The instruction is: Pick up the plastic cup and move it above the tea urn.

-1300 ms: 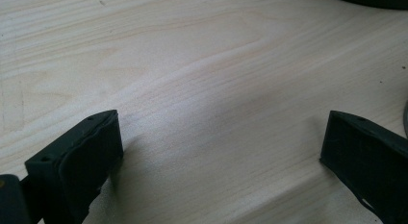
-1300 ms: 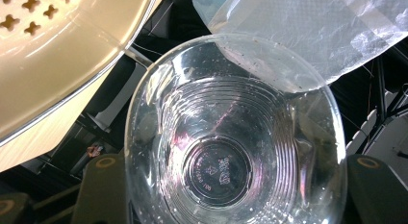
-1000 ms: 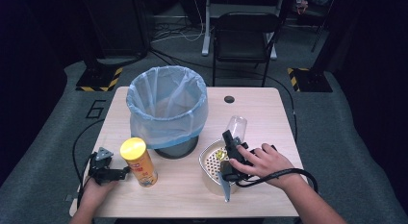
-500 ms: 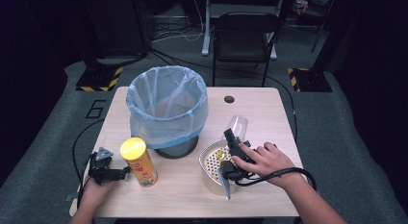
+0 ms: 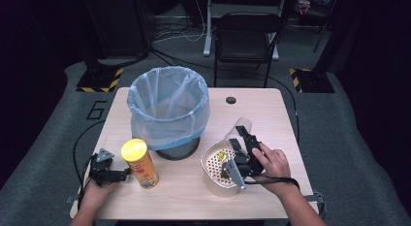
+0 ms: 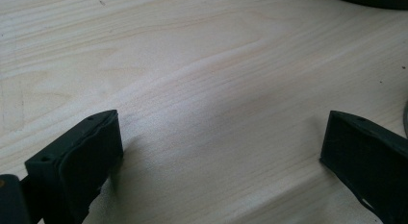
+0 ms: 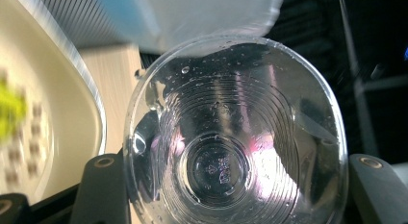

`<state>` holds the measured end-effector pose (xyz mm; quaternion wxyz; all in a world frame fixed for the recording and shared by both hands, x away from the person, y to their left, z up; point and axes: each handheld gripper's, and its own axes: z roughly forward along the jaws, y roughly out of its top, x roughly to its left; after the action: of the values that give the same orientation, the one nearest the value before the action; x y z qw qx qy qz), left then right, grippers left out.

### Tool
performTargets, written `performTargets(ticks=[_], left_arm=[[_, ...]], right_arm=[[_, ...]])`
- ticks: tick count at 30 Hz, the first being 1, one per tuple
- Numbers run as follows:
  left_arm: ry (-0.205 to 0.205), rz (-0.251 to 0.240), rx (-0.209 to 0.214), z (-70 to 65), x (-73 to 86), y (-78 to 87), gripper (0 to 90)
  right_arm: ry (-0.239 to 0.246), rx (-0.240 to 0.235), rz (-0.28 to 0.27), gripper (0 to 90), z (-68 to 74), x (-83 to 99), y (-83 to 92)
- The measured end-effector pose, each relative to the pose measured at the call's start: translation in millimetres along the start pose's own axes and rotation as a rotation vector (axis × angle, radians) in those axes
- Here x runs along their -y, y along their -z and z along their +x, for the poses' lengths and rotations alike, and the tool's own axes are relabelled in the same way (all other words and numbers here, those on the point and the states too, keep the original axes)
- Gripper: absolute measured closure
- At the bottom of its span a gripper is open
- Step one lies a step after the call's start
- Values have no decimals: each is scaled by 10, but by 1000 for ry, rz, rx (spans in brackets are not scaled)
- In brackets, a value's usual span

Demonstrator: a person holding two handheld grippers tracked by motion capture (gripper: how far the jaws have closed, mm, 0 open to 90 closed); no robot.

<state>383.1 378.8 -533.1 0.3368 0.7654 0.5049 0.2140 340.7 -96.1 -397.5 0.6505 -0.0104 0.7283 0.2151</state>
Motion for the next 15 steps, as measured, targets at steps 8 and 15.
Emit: performTargets(ticks=[8,15], left_arm=[[0,1,0,0,0,0,6],[0,1,0,0,0,0,6]], right_arm=[[-455,-127,-37,372,-225,166,-93],[-860,-240,-107,371,-366,410,-134]])
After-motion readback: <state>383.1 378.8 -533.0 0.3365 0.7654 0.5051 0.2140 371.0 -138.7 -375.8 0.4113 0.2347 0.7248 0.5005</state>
